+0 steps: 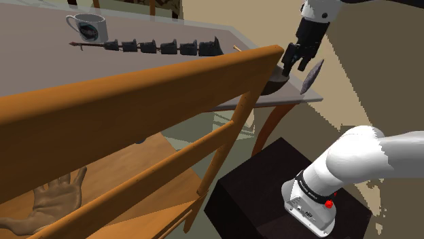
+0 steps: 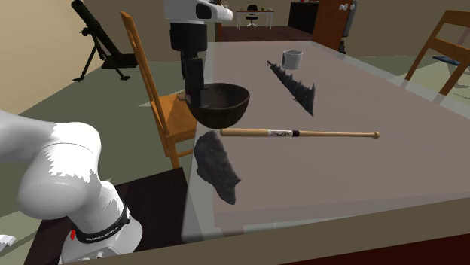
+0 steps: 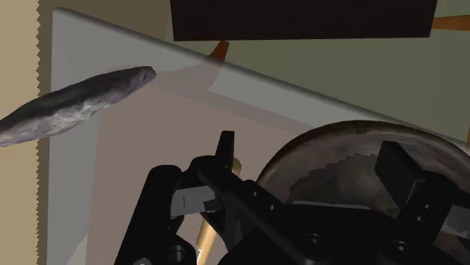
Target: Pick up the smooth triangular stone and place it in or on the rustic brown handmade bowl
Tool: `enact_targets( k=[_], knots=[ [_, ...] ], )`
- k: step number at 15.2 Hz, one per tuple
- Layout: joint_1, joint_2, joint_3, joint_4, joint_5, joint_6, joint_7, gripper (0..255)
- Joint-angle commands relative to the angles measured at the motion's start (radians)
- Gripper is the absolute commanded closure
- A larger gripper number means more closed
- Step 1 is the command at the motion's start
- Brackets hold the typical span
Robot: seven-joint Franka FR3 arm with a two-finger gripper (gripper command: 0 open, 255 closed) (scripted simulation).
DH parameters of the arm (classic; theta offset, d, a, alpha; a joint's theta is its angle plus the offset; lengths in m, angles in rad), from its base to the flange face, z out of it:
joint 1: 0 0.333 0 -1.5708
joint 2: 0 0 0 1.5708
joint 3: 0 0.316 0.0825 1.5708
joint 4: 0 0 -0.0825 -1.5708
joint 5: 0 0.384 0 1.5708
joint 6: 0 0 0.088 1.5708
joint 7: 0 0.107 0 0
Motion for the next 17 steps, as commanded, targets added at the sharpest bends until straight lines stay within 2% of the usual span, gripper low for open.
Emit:
enact_targets(
  k=[1, 8, 16, 17],
  knots=[
    [0.0, 0.0, 0.0, 0.0, 0.0, 0.0, 0.0, 0],
    [-0.179, 0.09, -0.06, 0.108, -0.042, 0.006, 0.239, 0],
    [-0.37, 0.122, -0.133, 0.197, -0.083, -0.018, 0.511, 0],
    [-0.371, 0.122, -0.133, 0.197, -0.084, -0.018, 0.512, 0]
  ],
)
